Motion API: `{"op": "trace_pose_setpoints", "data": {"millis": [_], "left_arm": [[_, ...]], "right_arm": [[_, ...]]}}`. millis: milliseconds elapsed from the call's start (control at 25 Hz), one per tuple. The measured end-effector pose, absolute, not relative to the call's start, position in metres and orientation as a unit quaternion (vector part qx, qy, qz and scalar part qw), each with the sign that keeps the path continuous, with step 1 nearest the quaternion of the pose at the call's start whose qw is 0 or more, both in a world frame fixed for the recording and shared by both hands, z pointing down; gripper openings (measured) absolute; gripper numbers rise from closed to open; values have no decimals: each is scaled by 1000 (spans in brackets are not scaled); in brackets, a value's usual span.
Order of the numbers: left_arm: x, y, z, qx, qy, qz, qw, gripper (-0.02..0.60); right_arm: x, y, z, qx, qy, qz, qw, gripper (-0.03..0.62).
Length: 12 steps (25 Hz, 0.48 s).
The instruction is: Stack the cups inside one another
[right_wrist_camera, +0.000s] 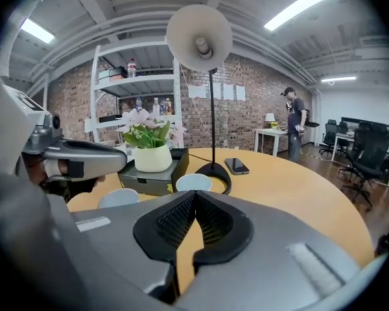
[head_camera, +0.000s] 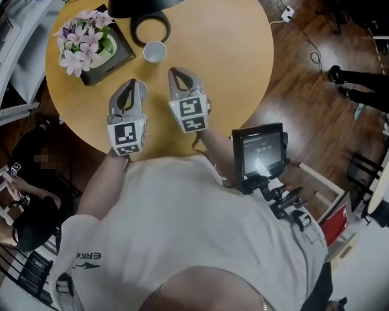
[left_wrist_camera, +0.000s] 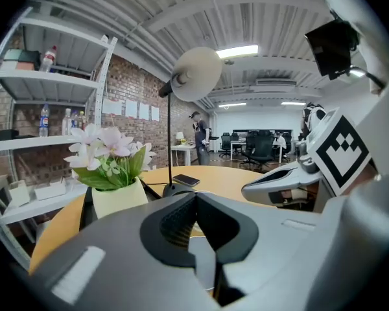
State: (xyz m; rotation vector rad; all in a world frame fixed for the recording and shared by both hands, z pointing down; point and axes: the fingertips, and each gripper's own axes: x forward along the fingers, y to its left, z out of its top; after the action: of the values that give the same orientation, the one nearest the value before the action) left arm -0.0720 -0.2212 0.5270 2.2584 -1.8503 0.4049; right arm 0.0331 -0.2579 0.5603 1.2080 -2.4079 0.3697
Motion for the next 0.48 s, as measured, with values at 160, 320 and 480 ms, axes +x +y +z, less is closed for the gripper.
{"op": "trace_pose_setpoints", "data": {"millis": [160,320,480], "left_arm": [[-66,-225,527,739,-650,144,101,2],[-65,-229,534,729,-660,150,106,2],[-70,-235,543,724,-662,157,111,2]], "right_arm": [[37,-264,572,399,-881,135,218,15],[32,-270,591,368,-887,151,233,66],[20,-275,613,342,-890,157,256,194]]}}
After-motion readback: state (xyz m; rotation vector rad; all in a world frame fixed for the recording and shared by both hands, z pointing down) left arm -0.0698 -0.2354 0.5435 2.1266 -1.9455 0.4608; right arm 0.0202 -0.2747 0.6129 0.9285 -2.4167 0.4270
